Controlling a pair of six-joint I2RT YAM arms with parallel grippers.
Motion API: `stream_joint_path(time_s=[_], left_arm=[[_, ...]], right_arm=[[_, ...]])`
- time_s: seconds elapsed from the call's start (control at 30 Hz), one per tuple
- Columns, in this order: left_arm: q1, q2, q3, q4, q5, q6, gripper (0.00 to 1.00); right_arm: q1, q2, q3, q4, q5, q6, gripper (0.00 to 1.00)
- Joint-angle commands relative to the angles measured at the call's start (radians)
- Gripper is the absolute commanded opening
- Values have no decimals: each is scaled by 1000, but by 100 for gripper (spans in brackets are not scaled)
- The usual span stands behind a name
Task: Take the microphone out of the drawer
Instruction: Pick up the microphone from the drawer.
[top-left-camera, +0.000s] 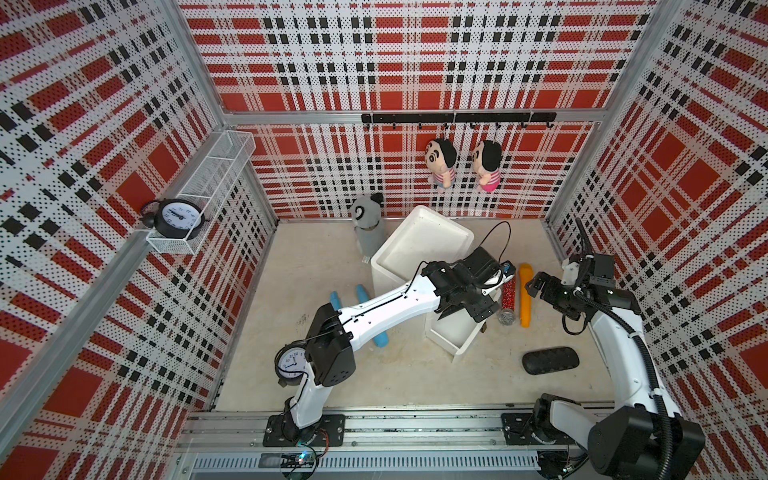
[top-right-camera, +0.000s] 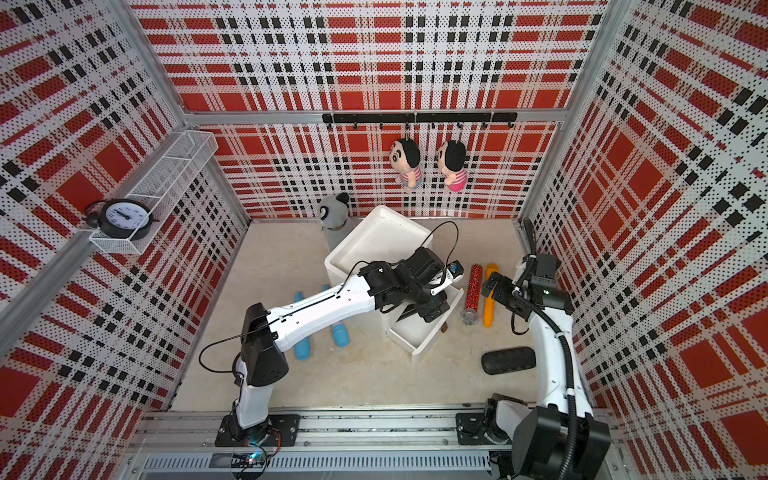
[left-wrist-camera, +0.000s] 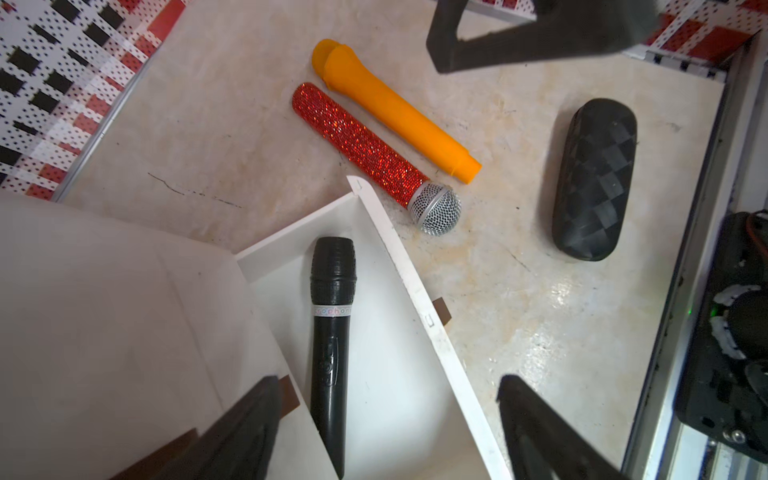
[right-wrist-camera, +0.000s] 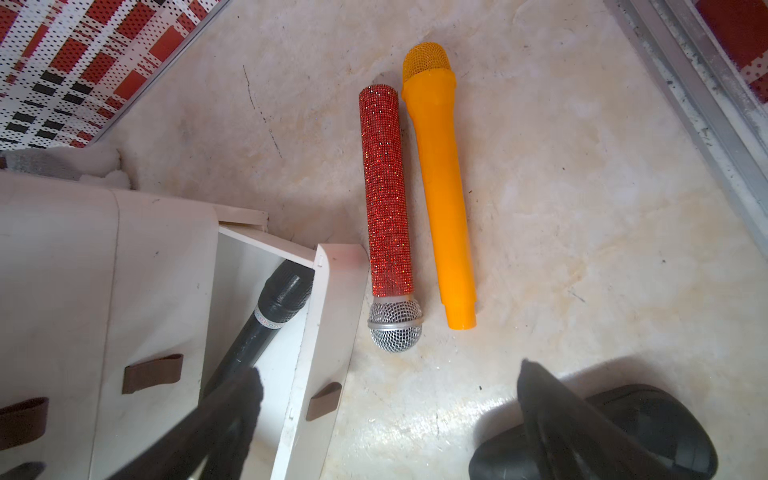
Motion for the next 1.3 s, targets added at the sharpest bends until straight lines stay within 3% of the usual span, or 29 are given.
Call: stream_joint_path(time_s=[0.0,1.0,1.27], left_arm=[[-16,57,53,-10,-40,-5,80],[6,288,217,-94,-122,-78,73],[1,327,221,-69,-174,-93,64]], right_arm=[[-13,-35,-13,5,14,-10,100],[-14,-59,-43,-3,-38,-15,100],[-14,-67,-53,0,-33,-14,100]])
